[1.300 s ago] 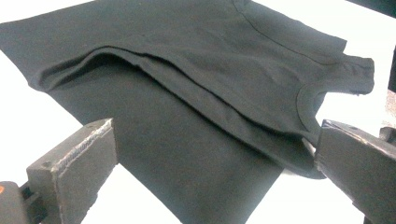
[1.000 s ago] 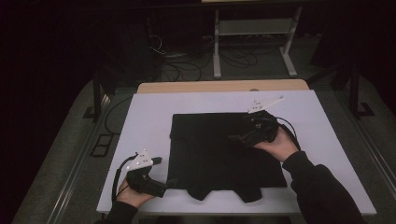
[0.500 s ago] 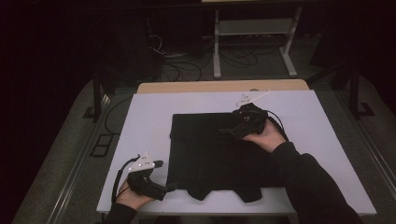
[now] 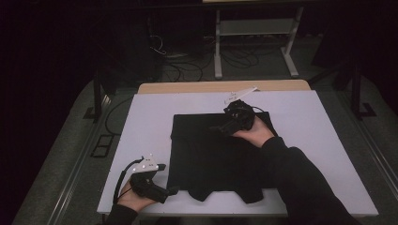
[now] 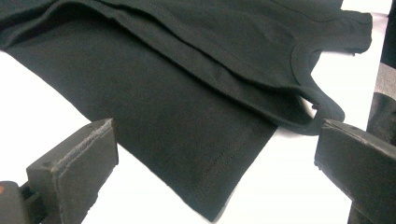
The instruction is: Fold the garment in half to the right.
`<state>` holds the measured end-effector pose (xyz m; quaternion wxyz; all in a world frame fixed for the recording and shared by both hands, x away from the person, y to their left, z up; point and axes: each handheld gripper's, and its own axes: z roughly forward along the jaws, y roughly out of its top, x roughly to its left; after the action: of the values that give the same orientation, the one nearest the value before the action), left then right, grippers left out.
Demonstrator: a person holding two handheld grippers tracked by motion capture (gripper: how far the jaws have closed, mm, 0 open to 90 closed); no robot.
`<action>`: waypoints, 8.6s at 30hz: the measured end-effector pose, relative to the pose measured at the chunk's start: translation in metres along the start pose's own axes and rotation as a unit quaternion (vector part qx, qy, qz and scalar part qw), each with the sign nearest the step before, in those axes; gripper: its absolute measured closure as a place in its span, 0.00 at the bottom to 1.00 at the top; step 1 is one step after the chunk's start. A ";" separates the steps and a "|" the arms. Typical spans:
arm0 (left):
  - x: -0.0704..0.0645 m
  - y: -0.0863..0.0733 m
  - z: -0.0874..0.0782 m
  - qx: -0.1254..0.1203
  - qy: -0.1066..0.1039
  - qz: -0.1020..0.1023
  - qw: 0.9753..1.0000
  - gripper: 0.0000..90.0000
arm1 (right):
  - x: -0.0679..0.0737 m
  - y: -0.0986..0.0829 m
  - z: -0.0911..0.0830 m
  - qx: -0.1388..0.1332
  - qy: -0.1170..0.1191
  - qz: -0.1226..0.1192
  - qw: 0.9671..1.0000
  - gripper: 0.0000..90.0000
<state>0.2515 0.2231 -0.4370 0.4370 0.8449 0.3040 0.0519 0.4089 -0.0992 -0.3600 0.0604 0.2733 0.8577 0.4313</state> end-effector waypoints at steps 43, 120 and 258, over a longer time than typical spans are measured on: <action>-0.006 -0.007 0.013 0.059 0.021 0.029 0.998 0.14 | -0.003 0.048 0.107 0.039 0.022 -0.022 0.999 0.00; 0.001 0.011 0.007 -0.004 -0.002 0.029 1.000 0.90 | -0.017 0.056 0.201 0.089 -0.021 -0.010 0.996 0.68; -0.084 0.141 0.104 -0.055 -0.118 0.139 0.982 0.91 | -0.084 0.008 -0.015 -0.027 -0.082 0.062 0.994 0.93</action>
<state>0.2861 0.0416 -0.3771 0.5044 0.8537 0.1261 0.0290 0.4782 -0.1495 -0.3556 0.1106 0.3587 0.8192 0.4337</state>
